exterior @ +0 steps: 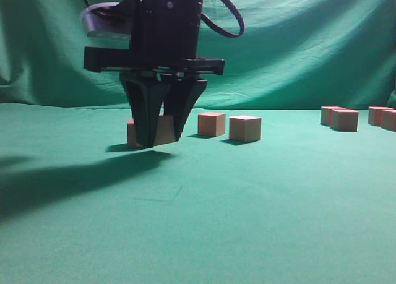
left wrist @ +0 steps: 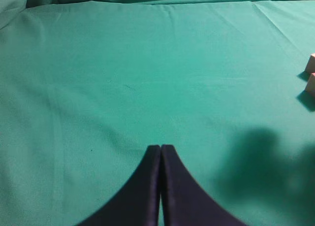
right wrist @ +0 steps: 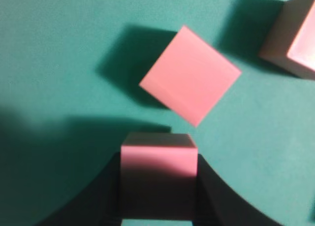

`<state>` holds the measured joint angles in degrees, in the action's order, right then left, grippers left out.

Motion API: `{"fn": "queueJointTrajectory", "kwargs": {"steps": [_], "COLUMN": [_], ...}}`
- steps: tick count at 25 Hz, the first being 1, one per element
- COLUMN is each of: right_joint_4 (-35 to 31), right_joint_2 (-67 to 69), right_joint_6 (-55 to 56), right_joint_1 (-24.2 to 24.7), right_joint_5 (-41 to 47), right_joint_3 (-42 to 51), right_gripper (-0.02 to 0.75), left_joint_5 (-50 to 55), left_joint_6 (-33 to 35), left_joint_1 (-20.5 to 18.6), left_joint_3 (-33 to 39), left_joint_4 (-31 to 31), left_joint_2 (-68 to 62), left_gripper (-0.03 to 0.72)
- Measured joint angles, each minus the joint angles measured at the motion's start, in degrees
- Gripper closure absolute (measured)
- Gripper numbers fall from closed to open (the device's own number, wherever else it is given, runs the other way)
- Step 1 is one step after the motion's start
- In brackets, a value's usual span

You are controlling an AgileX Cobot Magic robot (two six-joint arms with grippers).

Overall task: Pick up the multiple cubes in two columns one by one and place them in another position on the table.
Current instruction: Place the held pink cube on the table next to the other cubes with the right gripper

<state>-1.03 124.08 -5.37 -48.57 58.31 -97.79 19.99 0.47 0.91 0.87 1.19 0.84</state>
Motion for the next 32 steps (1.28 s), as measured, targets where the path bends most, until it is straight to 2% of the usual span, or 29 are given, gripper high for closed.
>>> {"fn": "queueJointTrajectory", "kwargs": {"steps": [18,32], "right_joint_4": [1.5,1.5], "right_joint_2": [1.0,1.0], "right_joint_6": [6.3,6.8], "right_joint_1": [0.0,0.0], "right_joint_5": [-2.4,-1.7], "right_joint_3": [-0.2,-0.2], "right_gripper": [0.461,0.461], "left_joint_5": [0.0,0.0], "left_joint_6": [0.0,0.0], "left_joint_1": [0.0,0.0], "left_joint_3": [0.0,0.0], "left_joint_4": [0.0,0.0], "left_joint_2": [0.0,0.0], "left_gripper": [0.688,0.688]}}
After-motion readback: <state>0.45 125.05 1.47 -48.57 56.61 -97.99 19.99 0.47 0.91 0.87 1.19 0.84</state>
